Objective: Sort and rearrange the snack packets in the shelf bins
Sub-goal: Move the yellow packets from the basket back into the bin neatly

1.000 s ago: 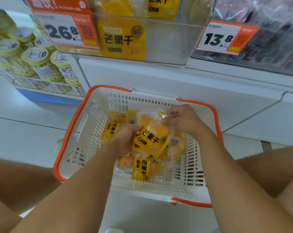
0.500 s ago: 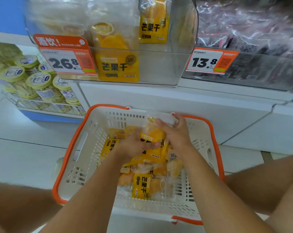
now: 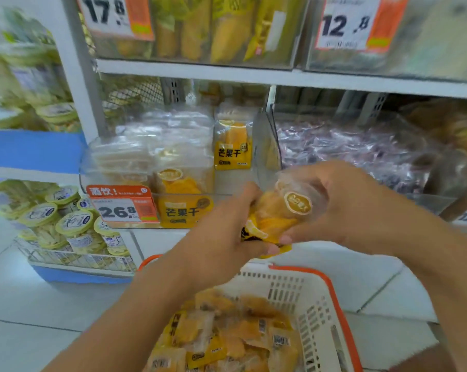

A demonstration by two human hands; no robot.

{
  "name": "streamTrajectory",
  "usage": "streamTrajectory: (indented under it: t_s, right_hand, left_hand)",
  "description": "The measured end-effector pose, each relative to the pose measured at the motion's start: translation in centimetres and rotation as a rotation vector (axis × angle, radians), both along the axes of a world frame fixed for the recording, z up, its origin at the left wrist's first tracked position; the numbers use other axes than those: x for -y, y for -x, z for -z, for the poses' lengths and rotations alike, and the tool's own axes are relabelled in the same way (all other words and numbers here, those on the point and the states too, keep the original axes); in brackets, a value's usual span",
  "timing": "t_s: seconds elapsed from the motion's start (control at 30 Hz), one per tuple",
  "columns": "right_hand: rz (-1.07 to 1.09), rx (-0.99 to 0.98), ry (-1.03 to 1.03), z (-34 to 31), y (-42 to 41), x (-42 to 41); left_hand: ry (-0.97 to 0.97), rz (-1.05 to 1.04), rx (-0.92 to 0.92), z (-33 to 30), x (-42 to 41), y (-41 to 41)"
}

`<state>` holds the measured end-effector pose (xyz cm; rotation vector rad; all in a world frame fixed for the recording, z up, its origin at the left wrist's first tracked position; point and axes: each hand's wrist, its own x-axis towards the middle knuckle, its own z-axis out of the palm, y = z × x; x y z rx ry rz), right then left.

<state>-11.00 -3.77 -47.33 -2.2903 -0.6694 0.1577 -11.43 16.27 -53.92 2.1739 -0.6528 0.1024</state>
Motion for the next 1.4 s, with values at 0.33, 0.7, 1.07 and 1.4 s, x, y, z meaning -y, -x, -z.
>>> streamTrajectory:
  t_s: [0.33,0.7,1.07,1.4]
  right_hand:
    - [0.132,0.757,0.04,-2.8,-4.3,-0.6]
    - [0.38,0.686,0.759,0.2,-16.7,-8.3]
    - [0.203,0.411,0.725,1.2,-25.9,-10.2]
    - [0.291,0.519,0.74,2.1,-26.0,-10.0]
  left_hand:
    - [-0.522,-0.344,0.441,-6.1,-3.8,-5.7]
    - [-0.844,-0.413,0.311,-3.4,-9.0,-8.4]
    - [-0.851,-0.434,0.282,-3.4,-8.8,-9.3]
    - [-0.853,-0.392,0.305,-3.7,-8.7,-8.9]
